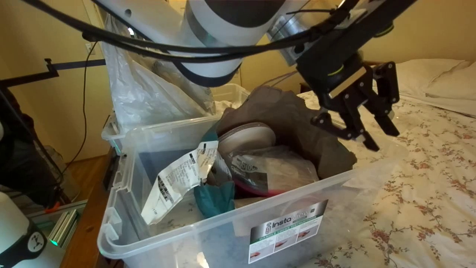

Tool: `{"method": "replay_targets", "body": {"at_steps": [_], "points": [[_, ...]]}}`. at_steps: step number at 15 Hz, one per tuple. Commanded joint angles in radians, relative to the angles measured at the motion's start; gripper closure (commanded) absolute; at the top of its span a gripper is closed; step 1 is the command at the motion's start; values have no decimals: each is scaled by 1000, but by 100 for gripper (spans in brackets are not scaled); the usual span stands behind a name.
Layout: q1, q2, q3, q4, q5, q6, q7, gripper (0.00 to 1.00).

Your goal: Put the green bag inside the basket

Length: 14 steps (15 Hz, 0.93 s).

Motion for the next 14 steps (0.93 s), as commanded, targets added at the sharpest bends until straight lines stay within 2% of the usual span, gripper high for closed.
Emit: {"method": "replay_targets", "body": {"at_steps": [1,5,6,7,8,10,12,14], "points": [[-34,-46,51,-142,94,-57,-154,32],[-46,-82,117,-239,365,-75,-438,4],[-42,-93,134,-253,443,-94,-509,1],[-83,-108,194,-258,507,-131,-580,0],[-42,-111,153,-239,540,-199,-652,0],[-29,-91,127,-193,462,-291,-606,0],[-24,-84,109,-169,383,-295,-504,0],[-24,-66,97,-146,330,-293,-482,0]]}}
